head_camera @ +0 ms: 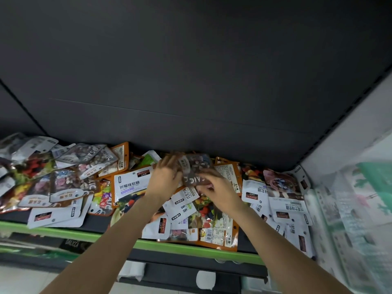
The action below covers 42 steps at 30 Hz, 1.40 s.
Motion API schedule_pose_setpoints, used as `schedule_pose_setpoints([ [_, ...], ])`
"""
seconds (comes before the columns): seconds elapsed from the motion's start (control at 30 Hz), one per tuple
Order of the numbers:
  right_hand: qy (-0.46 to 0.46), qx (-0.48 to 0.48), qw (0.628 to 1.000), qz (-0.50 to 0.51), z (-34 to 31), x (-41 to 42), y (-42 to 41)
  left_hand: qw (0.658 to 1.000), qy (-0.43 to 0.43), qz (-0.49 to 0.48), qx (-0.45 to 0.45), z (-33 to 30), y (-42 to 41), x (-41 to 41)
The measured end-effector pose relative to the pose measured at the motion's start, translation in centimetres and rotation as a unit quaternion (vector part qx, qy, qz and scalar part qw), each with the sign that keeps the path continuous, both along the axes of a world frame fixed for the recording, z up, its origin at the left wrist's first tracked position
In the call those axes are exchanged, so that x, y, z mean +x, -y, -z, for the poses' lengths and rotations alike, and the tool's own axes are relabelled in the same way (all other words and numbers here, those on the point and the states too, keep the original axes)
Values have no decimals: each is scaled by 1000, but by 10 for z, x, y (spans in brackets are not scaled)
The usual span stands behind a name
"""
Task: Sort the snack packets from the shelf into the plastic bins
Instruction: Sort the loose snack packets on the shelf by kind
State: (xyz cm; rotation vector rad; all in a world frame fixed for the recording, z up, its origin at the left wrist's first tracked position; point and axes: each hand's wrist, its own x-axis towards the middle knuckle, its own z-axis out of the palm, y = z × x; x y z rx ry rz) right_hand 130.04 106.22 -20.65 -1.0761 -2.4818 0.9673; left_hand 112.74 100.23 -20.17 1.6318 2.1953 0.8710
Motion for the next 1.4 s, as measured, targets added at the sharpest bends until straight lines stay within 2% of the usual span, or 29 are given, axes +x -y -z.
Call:
schedule_pose_setpoints([
  [0.1, 10, 83, 992, 99, 7, 26, -12, 984, -127, 114, -46, 2, -11, 16],
  [0.17, 104, 86, 981, 142, 12, 45, -23, 967, -179, 152, -103, 8, -18, 22],
  [0.27, 229, 50, 961, 145, 22, 63, -33, 953, -210, 159, -150, 21, -19, 20],
  [0.37, 251, 5, 958, 138, 27, 69, -33, 958, -202, 132, -154, 22, -12, 7],
  [0.47, 242, 2, 959, 149, 27, 71, -35, 963, -160, 73, -205, 15, -8, -8],
  [0.57, 240, 13, 956, 167, 26, 68, -40, 962, -174, 21, -207, 9, -10, -8],
  [0.67, 224, 2, 958, 180, 28, 60, -44, 956, -236, 80, -153, 5, -15, 17],
  [0.73, 228, 5, 954, 193, 29, 55, -45, 952, -241, 124, -143, 6, -18, 30],
  [0.87, 240, 16, 944, 225, 32, 49, -43, 954, -212, 97, -187, 18, -20, 25],
  [0.97, 207, -22, 946, 248, 33, 49, -47, 947, -207, 100, -225, 20, -16, 15],
  [1.1, 208, -52, 937, 275, 31, 44, -52, 942, -205, 97, -248, 17, -11, 14],
  [1.23, 141, -50, 923, 353, 31, 39, -58, 946, -194, 89, -244, 19, -11, 16],
  [1.4, 11, -45, 932, 361, 18, 40, -51, 948, -185, 88, -243, 17, -10, 16],
])
